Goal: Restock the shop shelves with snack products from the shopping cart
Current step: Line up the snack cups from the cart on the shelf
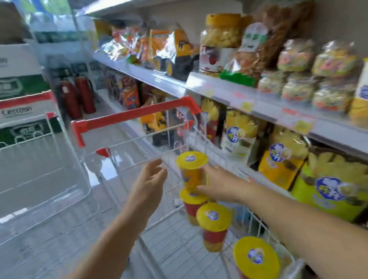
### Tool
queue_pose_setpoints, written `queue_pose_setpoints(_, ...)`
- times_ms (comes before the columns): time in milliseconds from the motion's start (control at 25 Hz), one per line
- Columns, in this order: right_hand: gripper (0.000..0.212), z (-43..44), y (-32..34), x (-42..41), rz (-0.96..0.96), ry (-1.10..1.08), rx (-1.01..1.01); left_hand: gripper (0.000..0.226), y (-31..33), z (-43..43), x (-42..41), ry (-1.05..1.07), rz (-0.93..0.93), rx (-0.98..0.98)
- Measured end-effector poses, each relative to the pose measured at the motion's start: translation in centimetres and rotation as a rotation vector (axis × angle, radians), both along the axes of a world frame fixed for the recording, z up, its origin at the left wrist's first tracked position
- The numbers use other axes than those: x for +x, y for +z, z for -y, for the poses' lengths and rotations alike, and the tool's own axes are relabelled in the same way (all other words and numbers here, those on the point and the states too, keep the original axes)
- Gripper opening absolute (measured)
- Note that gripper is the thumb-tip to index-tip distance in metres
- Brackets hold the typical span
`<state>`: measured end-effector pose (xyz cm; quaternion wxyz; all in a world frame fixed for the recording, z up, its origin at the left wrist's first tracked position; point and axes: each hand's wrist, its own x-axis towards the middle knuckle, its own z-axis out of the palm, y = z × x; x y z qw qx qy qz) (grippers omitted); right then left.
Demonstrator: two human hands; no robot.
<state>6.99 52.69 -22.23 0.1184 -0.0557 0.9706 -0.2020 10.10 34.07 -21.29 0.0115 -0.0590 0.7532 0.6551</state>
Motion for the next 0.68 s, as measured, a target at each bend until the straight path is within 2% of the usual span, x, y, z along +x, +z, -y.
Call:
queue_pose_setpoints(80, 0.079, 2.4, -1.9, -2.7, -0.114, -0.15, 0.071, 0.035, -0.6, -0.1, -0.5, -0.001, -0.002, 0.035)
queue_pose_setpoints(160, 0.083, 3.9, -2.8, -4.5, -0.238, -0.286, 0.137, 0.034, -0.7, 0.0, -0.9, 0.008, -0.005, 0.086)
queue_pose_setpoints(320, 0.071, 6.1, -4.8, -6.2, -0.383, -0.447, 0.043, 0.04, -0.7, 0.5, -1.1, -0.023, -0.004, 0.083)
queue_pose_setpoints(440, 0.058, 6.3, -5.3, -6.4, -0.438, -0.405, -0.026, 0.046, -0.9, 1.0, -1.3, -0.039, 0.007, 0.042)
queue_pose_setpoints(600, 0.046, 4.5, -4.2, -5.6, -0.361, -0.337, -0.296, 0.062, -1.0, 1.0, -1.4, -0.072, 0.067, -0.026)
queue_pose_setpoints(680, 0.042, 3.3, -2.3, -4.3, -0.316, -0.326, -0.583, 0.078, -1.2, 1.1, -1.5, -0.125, 0.085, -0.071)
